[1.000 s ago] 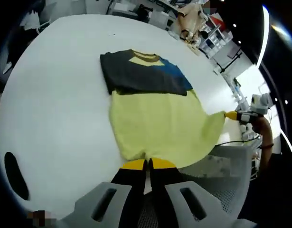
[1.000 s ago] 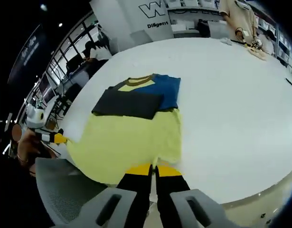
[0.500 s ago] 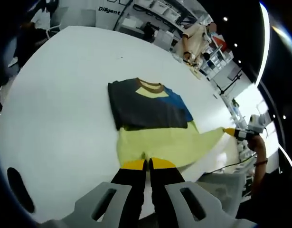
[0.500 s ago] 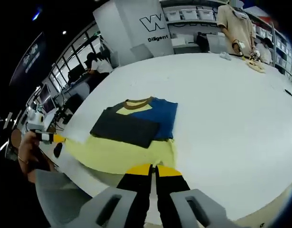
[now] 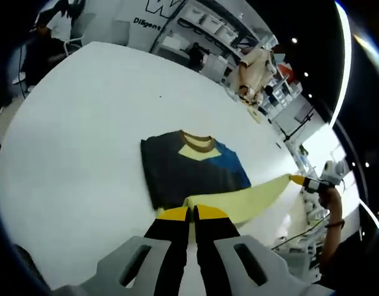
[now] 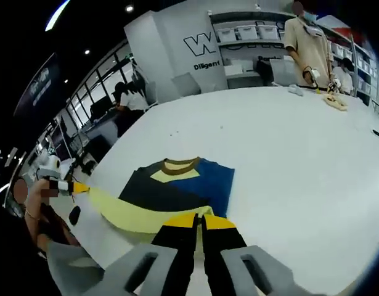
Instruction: Fold the garment on the visible template until the final outline fits inside the template.
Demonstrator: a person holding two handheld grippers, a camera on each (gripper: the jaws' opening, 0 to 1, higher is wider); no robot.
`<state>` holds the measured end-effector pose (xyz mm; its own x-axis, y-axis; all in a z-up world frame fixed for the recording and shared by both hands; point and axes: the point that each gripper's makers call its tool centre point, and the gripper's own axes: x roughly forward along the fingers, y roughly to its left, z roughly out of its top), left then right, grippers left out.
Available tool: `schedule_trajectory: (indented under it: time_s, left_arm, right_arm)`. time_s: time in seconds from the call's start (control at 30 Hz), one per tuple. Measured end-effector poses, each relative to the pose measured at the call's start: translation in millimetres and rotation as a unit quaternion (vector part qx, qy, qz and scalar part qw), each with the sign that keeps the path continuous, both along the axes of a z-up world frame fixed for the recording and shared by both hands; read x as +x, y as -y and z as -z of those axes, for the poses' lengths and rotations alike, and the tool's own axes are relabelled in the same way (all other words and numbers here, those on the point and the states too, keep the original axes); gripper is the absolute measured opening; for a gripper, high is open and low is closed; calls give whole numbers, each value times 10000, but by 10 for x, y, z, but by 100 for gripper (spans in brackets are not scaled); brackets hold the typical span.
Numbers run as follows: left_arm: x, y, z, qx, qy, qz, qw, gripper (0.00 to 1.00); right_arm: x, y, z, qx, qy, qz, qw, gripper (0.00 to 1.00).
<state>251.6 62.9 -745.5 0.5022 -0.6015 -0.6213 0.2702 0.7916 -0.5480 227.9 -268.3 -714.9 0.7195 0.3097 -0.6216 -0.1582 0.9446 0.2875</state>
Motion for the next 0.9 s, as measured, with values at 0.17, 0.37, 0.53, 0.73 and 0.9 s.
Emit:
schedule_trajectory:
  time_s: [0.17,0.37,0.53,0.73,0.9]
  left_arm:
    - [199,-3,-33,67,72,-15,10000,0]
    - [483,3,-107,-30,156,-90,9998,0]
    - [694,-11,-98,-128,154,-265,9995,0]
    - [963,20,-46,-133,288,-324,9990,0]
    - [1148,-23,65,-83,254,-356,9990,0]
  right_arm:
    - [182,28,-28,70,45,148,9999,0]
    - [434,14,-96,81,169,217,9996,0]
    - [619,5,-102,76,230,244,9994,0]
    - [864,19,-108,129,356,305,9988,0]
    - [1022,25,-43,116,343,302,9989,0]
